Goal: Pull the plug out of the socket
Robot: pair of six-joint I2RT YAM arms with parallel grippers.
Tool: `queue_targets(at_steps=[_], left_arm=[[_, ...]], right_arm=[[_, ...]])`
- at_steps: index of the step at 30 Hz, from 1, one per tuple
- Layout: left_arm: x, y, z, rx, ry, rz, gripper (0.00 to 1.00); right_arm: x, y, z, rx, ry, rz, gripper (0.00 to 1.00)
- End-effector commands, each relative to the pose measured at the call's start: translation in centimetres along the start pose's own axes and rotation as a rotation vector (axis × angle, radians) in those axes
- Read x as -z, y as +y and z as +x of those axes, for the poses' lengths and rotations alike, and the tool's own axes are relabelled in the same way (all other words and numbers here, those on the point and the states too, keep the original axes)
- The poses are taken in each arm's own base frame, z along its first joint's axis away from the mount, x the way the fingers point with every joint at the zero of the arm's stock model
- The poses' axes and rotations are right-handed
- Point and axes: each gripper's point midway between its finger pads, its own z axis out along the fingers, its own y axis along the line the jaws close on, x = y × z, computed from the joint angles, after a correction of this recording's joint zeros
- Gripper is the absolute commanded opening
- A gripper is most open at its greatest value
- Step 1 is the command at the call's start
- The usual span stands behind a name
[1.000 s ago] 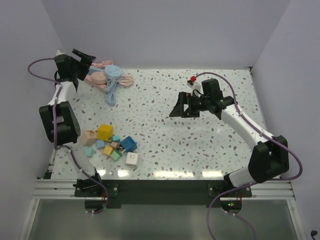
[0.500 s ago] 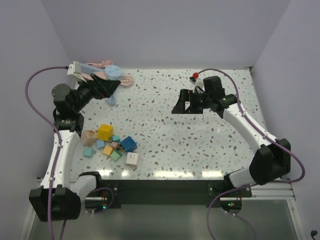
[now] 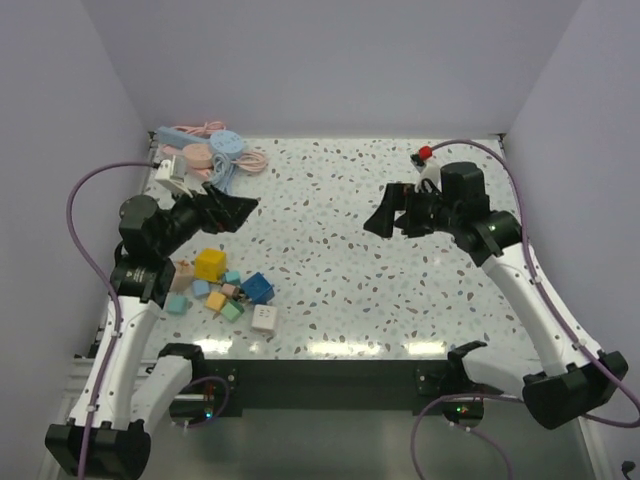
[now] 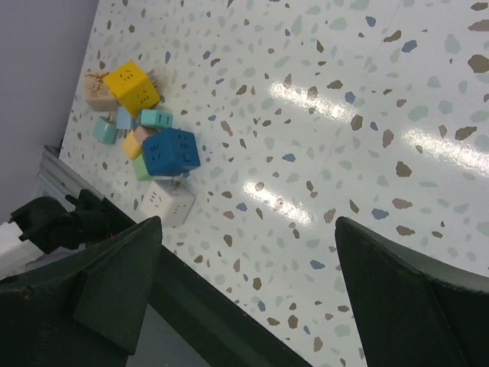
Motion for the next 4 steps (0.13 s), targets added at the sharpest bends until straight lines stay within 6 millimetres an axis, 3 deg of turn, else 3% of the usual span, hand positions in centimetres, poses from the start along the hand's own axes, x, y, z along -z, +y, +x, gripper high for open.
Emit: queue_targets(at_steps=[1,4], left_arm=[[0.8,0.2,-0.9,-0.069,-0.028,-0.091,1.00],[1.7,0.5,-1.4,-0.146,-0.049,-0.156,1.00]], right_arm=[[1.5,0.0,0.3,-0.050,-0.039,0.026,0.99],[2.9,-1.0,-0.1,-0.088,-0.129,0.097,0.99]])
